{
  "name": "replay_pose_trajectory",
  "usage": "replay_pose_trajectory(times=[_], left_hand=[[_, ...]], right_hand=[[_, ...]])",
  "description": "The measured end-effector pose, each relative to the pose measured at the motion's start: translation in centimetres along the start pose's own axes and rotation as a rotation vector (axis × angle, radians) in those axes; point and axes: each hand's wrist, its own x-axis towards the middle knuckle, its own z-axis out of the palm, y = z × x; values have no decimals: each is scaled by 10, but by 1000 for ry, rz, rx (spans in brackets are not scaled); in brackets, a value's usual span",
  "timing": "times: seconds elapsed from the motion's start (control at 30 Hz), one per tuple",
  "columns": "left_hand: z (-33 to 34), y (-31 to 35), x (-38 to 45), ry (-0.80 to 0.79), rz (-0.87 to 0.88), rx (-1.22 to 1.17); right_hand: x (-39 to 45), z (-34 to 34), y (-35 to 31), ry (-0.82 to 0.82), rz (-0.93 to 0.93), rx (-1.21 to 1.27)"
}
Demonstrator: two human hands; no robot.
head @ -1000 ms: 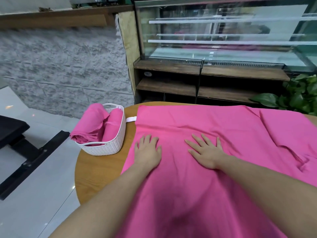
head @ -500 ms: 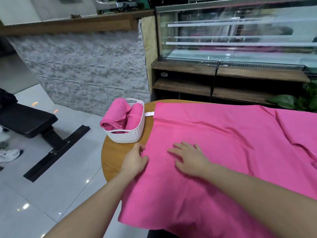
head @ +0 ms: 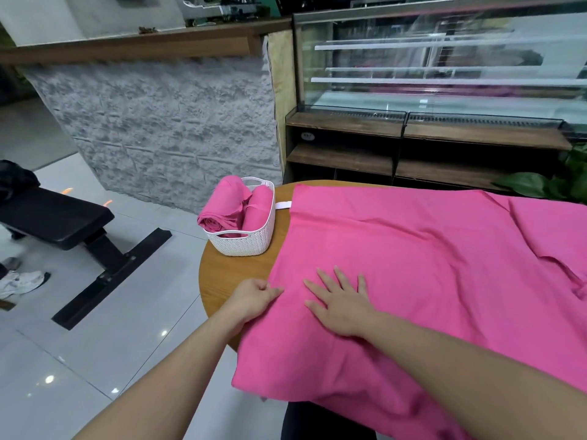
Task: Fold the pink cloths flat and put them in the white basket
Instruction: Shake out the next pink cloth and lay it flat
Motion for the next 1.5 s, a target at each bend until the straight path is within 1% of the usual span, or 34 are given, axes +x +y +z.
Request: replay_pose_trajectory(times=[0.07, 0.13, 0.17, 0.2, 0.23, 0.3, 0.37, 0.4, 0.5, 0.6, 0.67, 0.77, 0.83, 0.9, 0.93, 1.0, 1.1, 1.13, 1.2, 1.3, 1.4, 1.43, 1.5], left_hand=[[-3, -5, -2, 105, 77, 60], [-8, -10, -4, 257, 146, 72], [-10, -12, -6, 310, 170, 77], [-12, -14, -7, 316, 165, 81], [-13, -12, -10, 287, 135, 94], [-14, -9, -17, 181, 64, 141], [-17, -10, -18, 142, 64, 178], [-19, -11, -19, 138, 66, 162], [-26, -15, -25, 90, 18, 24], [-33, -24, -39, -78, -113, -137], [-36, -31, -46, -183, -151, -156], [-39, -37, -51, -192, -124, -230], [-40, -39, -54, -161, -115, -293], [-40, -44, -56, -138, -100, -312], [-39, -46, -57, -133, -88, -317], [-36, -48, -61, -127, -58, -332], [-38, -48, -68, -107, -57, -323], [-41, -49, -71, -139, -67, -312], [-50, -53, -76, -258, -93, -295], [-58, -66, -83, -393, -57, -294], [-58, -76, -90, -456, -56, -442], [-58, -78, -92, -472, -50, -466], [-58, -83, -92, -453, -29, -466]], right_hand=[[-1, -3, -2, 50, -14, 74], [-4, -6, -7, 150, -40, 149], [-6, -6, -10, 196, -52, 151], [-7, -6, -12, 221, -57, 129], [-8, -5, -14, 217, -55, 94], [-9, -1, -18, 117, -25, 34], [-9, 4, -19, 26, -5, -18], [-9, 6, -19, 19, -11, -42], [-8, 6, -18, 31, -22, -58], [-7, 3, -18, -4, -19, -42], [-7, 1, -17, -22, -25, -17], [-6, -5, -13, -21, -48, 93], [-10, -7, -11, 73, -65, 136], [-21, -3, -12, 181, -37, 83], [-26, 1, -13, 196, -8, 53], [-35, 10, -18, 139, 39, 9], [-36, 18, -21, 53, 64, -21], [-35, 18, -21, 43, 68, -19], [-34, 18, -19, 37, 67, -18], [-35, 18, -17, 35, 62, -21], [-35, 18, -17, 38, 66, -32], [-34, 19, -17, 38, 66, -34], [-34, 19, -18, 36, 68, -36]])
